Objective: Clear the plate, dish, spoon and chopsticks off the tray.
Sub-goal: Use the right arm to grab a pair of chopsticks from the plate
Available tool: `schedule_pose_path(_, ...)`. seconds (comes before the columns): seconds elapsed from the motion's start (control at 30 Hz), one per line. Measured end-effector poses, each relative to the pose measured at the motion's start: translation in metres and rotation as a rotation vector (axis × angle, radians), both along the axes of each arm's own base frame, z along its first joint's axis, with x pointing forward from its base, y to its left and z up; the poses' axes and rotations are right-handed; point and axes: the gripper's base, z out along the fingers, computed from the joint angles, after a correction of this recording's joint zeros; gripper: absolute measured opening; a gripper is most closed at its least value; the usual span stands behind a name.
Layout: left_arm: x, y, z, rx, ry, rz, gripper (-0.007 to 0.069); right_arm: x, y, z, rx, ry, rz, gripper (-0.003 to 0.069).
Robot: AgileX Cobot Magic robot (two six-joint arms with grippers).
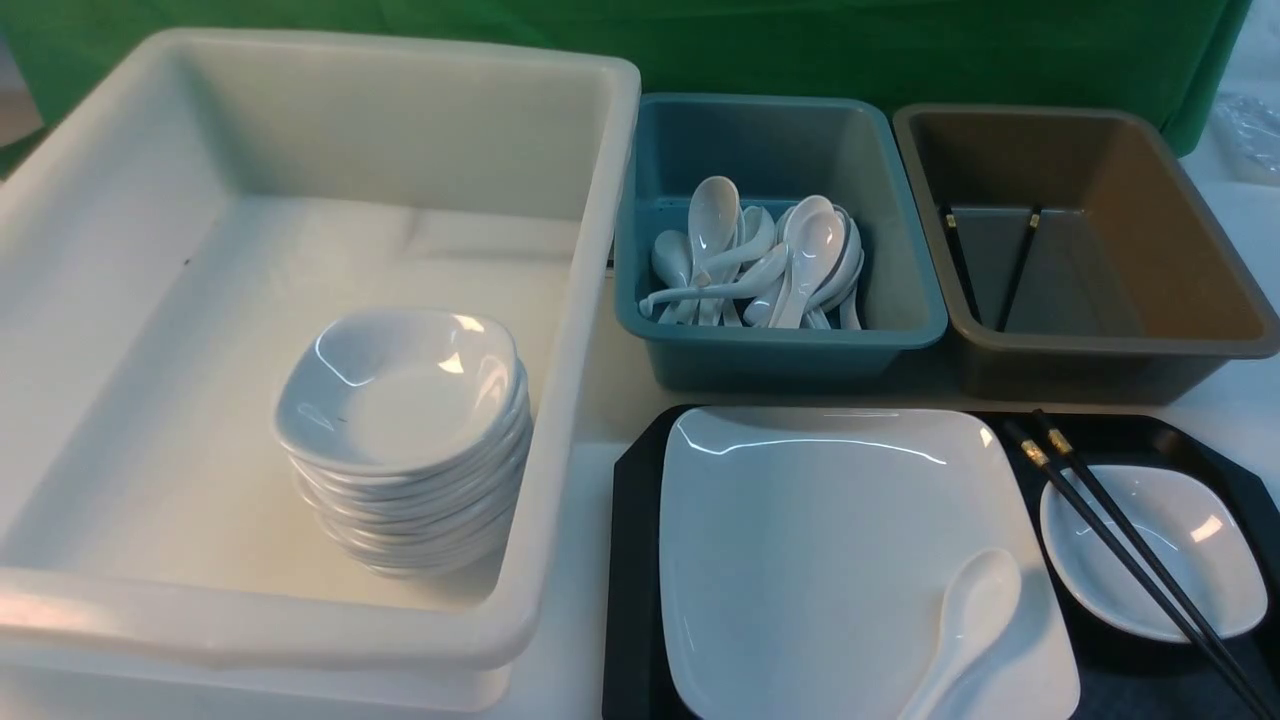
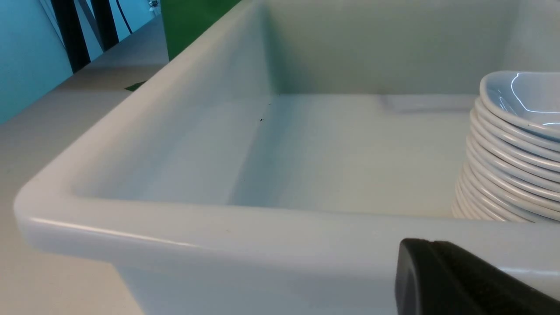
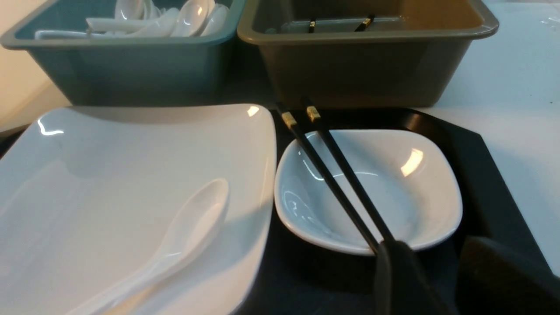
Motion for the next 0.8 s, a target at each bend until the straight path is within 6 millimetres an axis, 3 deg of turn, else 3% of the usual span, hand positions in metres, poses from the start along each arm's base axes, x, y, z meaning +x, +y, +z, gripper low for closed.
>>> schedule_pose_path(0.23,0.0,0.0,0.002,-0.016,-0.026,0.004,0.0009,0.0,0.0,0.0,0.0,0.0,0.0,0.0238)
schedule_pose_path(0.4,0.001,0.002,0.017,-0.468,-0.229,0.038,0.0009,0.0,0.0,0.0,0.0,0.0,0.0,0.0238)
schedule_pose_path(0.67,-0.002,0.008,0.034,-0.787,-0.411,0.063,0.0009,0.0,0.0,0.0,0.0,0.0,0.0,0.0238)
schedule_pose_path(0.73,-0.003,0.005,0.04,-0.768,-0.396,0.044,0.0009,0.0,0.0,0.0,0.0,0.0,0.0,0.0238)
schedule_pose_path(0.8,-0.009,0.001,0.07,-0.625,-0.396,-0.001,0.0009,0.0,0.0,0.0,0.0,0.0,0.0,0.0238)
